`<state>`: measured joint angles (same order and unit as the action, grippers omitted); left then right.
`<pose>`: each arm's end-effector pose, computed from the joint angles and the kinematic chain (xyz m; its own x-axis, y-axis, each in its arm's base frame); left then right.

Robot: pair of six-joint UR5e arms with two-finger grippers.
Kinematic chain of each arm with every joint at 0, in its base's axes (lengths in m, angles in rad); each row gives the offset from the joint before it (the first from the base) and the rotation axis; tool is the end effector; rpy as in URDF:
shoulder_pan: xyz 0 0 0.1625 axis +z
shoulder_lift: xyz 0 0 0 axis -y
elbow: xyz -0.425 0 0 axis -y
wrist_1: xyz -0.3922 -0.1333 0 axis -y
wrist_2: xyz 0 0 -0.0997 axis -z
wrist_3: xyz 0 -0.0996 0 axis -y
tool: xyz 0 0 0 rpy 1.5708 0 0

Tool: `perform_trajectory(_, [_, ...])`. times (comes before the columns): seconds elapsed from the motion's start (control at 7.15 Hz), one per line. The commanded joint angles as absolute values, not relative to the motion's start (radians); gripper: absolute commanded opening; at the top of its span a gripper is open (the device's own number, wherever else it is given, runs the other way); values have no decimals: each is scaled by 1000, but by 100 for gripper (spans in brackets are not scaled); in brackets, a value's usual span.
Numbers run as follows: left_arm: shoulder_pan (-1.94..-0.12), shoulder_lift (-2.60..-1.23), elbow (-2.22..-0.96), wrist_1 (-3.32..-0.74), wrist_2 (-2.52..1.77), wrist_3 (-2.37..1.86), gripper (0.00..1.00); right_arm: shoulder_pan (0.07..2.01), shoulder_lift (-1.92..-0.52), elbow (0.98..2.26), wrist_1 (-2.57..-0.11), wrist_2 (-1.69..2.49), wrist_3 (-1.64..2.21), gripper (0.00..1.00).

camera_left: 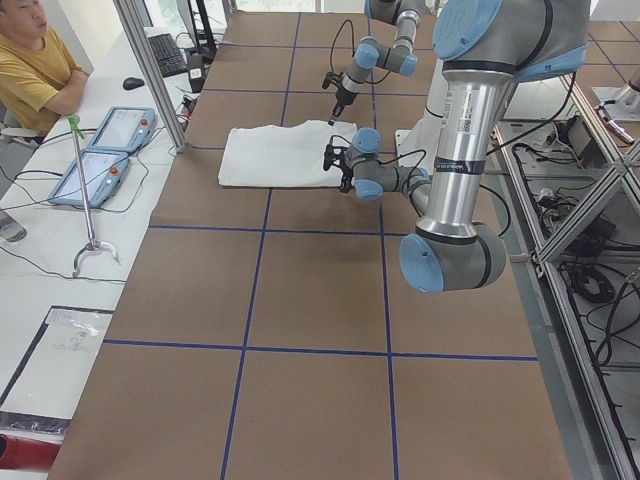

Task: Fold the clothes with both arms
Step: 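Grasp the shirt's near corners with both grippers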

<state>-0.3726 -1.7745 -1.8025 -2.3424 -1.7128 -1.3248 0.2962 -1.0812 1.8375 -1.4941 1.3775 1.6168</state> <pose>0.4868 -0.3182 0.3552 0.3792 0.1106 -0.9187 0.1493 0.9725 0.1787 -0.5528 -0.3281 0.2604 0.6233 0.2374 0.7451 -0.4515 0.8872 0.0951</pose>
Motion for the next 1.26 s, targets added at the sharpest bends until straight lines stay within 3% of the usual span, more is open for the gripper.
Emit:
perform_trajectory(0.0, [-364,-1784,-1789,-2342,-1712,-1325,82,298,-1081,1838,-1494,1378,1617,0])
perform_trajectory(0.28, [-362,-1784,-1789,-2342,-1712,-1325,68,298,-1081,1838,-1494,1377,1617,0])
perform_trajectory(1.12, [-327,-1787,-1789,-2342,-1712,-1325,66,296,-1080,1838,-1494,1378,1617,0])
